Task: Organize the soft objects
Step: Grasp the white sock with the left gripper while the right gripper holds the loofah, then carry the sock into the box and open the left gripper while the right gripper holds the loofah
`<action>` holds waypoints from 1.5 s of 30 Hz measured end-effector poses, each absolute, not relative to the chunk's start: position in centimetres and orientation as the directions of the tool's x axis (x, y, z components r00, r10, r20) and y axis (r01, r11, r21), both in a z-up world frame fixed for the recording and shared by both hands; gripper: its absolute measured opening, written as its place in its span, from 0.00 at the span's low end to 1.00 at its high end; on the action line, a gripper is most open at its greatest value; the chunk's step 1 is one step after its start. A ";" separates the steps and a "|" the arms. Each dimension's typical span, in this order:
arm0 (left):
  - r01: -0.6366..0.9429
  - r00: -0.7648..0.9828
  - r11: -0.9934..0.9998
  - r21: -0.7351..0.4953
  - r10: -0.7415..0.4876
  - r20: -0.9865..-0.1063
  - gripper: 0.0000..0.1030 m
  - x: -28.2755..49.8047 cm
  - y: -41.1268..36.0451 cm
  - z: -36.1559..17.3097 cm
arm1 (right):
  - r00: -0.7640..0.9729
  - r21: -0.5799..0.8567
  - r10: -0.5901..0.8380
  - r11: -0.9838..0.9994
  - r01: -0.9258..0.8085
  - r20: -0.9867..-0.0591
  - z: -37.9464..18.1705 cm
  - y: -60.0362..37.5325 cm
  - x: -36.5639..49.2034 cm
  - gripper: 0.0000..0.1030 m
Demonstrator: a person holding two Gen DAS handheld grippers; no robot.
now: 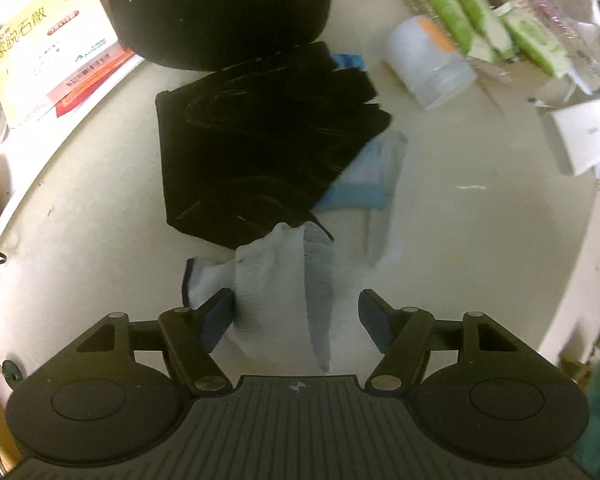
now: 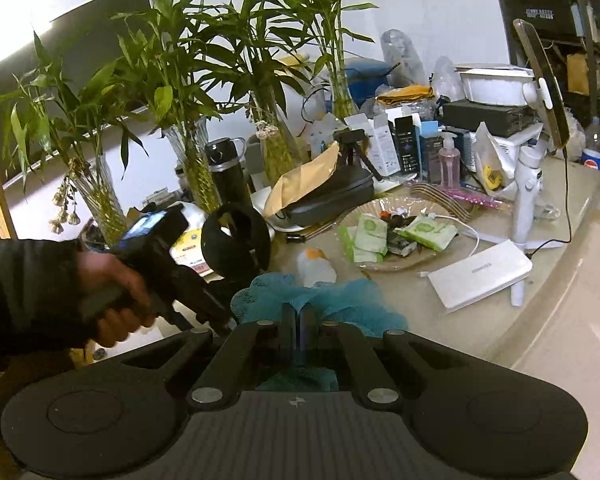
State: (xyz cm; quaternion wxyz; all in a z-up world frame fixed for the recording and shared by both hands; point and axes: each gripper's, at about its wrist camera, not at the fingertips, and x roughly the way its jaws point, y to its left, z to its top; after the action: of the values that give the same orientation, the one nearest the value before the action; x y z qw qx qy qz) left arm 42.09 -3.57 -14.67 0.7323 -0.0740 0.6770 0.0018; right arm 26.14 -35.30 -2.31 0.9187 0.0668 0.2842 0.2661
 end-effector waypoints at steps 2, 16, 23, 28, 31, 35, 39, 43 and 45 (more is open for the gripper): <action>-0.113 0.084 0.991 -0.075 -0.065 -0.994 0.51 42.1 -3.6 -14.8 | 0.695 0.274 0.527 0.849 -0.452 -0.489 -2.4 -35.4 26.0 0.04; -0.050 0.222 0.990 -0.133 -0.119 -0.968 0.49 39.5 -1.9 -8.8 | 0.706 0.253 0.511 0.859 -0.446 -0.491 -1.2 -35.2 24.9 0.04; 0.010 0.339 0.991 -0.133 -0.129 -0.932 0.48 36.7 -1.0 -4.1 | 0.710 0.239 0.506 0.861 -0.449 -0.490 -0.1 -34.2 24.2 0.04; 0.077 0.438 0.987 -0.143 -0.162 -0.884 0.48 34.5 -0.6 -1.0 | 0.715 0.241 0.511 0.859 -0.452 -0.477 1.1 -33.7 23.6 0.04; 0.107 0.484 0.981 -0.163 -0.194 -0.853 0.48 32.6 -0.1 0.7 | 0.716 0.240 0.520 0.853 -0.463 -0.466 1.9 -33.3 23.1 0.04; 0.143 0.540 0.972 -0.188 -0.236 -0.808 0.48 29.7 0.8 3.0 | 0.723 0.235 0.524 0.851 -0.470 -0.451 3.0 -32.7 22.2 0.04; 0.182 0.590 0.967 -0.179 -0.253 -0.767 0.48 26.9 1.1 4.8 | 0.731 0.218 0.528 0.848 -0.483 -0.433 4.4 -32.3 21.0 0.04; 0.221 0.628 0.960 -0.170 -0.274 -0.728 0.48 24.1 1.2 6.4 | 0.742 0.218 0.530 0.847 -0.484 -0.410 5.8 -32.5 20.3 0.04; 0.246 0.639 0.954 -0.174 -0.294 -0.711 0.48 22.8 1.2 6.9 | 0.745 0.214 0.533 0.845 -0.489 -0.401 6.6 -32.5 19.8 0.04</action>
State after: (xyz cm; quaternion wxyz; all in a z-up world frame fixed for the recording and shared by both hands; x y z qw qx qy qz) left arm 22.84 1.23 6.91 0.9048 -0.0306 0.3977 -0.1492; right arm 19.85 -32.47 6.56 0.9329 0.0477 0.2291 0.2739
